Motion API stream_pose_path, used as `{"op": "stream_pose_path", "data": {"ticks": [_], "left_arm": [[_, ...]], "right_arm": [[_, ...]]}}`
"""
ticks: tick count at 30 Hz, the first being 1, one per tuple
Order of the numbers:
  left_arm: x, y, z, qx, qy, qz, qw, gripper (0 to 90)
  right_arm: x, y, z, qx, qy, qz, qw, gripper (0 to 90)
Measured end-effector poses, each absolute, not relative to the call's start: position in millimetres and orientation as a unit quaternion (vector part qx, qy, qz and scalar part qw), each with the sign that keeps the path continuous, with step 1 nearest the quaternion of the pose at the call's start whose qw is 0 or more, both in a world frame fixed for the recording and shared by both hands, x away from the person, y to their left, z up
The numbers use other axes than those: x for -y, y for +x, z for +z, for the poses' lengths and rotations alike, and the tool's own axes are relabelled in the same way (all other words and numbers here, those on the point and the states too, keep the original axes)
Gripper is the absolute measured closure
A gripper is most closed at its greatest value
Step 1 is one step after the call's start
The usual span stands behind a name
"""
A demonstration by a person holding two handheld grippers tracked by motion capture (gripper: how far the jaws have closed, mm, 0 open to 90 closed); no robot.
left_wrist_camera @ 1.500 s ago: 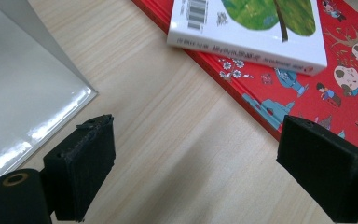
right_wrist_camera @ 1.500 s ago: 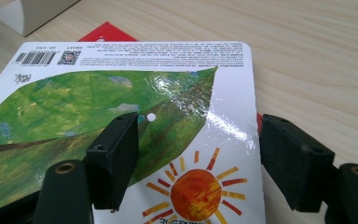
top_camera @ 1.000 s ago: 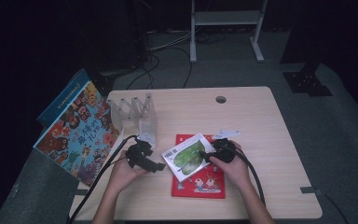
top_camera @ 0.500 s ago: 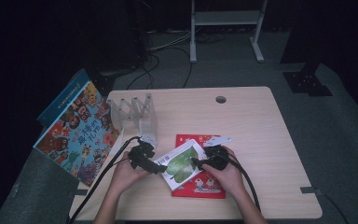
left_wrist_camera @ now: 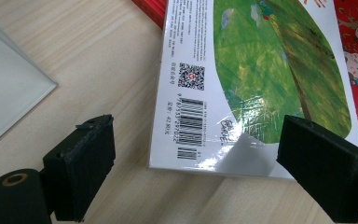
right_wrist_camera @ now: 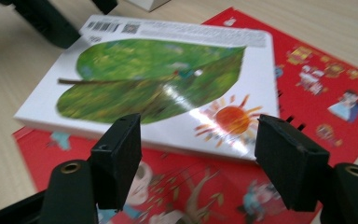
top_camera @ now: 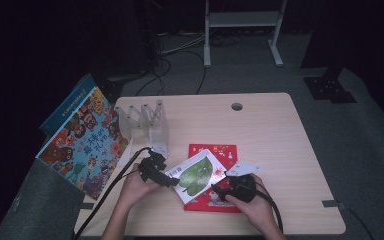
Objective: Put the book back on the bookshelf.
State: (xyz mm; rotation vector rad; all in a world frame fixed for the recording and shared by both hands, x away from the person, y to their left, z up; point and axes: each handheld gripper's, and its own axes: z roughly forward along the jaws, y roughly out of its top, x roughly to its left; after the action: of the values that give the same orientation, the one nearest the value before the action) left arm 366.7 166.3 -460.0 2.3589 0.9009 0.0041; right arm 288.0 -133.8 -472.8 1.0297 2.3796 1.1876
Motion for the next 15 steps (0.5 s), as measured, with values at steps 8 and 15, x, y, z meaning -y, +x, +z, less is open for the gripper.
{"op": "stream_pose_path", "data": {"ticks": [8, 15], "left_arm": [[-167, 367, -461, -0.340, 0.891, 0.000, 0.302, 10.6], [-168, 367, -460, -0.343, 0.889, -0.002, 0.304, 10.7]], "right_arm": [[118, 275, -487, -0.838, 0.344, 0.400, 0.138, 28.2], [115, 288, -491, -0.835, 0.348, 0.398, 0.149, 27.2]]}}
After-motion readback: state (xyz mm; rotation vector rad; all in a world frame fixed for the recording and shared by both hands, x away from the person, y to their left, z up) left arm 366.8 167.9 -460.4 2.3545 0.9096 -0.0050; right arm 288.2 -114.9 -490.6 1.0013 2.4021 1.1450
